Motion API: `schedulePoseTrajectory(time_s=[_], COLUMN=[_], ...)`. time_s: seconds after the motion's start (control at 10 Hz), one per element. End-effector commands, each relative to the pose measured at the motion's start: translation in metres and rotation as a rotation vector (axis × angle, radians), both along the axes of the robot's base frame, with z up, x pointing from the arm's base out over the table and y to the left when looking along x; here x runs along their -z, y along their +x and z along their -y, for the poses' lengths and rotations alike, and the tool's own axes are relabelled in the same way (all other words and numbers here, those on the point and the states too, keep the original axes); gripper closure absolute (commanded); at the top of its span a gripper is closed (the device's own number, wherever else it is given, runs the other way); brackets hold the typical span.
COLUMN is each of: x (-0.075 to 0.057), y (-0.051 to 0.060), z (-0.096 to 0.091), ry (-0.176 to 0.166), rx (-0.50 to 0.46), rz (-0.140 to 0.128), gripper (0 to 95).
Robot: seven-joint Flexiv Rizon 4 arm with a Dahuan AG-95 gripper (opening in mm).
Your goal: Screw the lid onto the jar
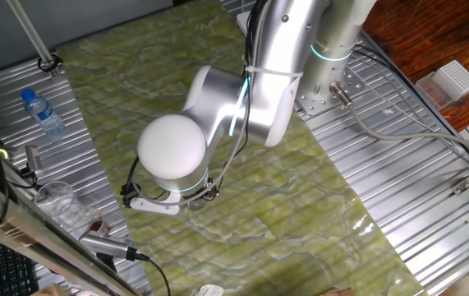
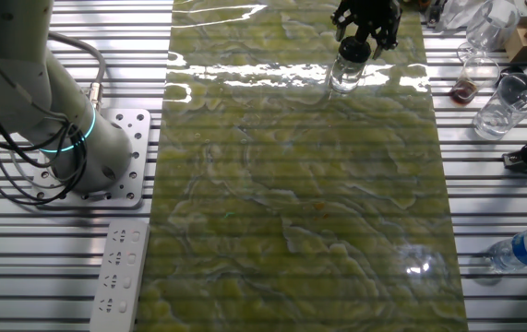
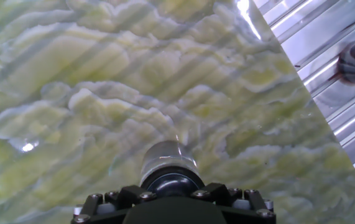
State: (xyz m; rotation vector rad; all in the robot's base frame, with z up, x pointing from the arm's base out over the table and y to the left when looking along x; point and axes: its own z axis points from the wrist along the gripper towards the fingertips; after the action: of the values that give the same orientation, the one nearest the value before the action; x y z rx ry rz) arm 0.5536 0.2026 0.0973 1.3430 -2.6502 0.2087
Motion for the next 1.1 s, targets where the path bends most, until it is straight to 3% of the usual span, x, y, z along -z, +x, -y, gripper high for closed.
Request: schedulePoseTrajectory(time_s=[0.1,0.2,0.6,0.8,1.1], x=[0.001,0.0,-0.002,-0.009,-0.015], y=[0.0,0.0,0.0,0.0,-0.001], z=[0.0,0.0,0.0,0.0,0.0], ry=[0.005,0.013,0.035,0.04,0.051], rx=[0.006,0.02,0.024,0.024,0.026], rz=[-0.005,-0.017,-0.014,-0.014,0.004], gripper=[38.0,38.0,38.0,38.0,38.0])
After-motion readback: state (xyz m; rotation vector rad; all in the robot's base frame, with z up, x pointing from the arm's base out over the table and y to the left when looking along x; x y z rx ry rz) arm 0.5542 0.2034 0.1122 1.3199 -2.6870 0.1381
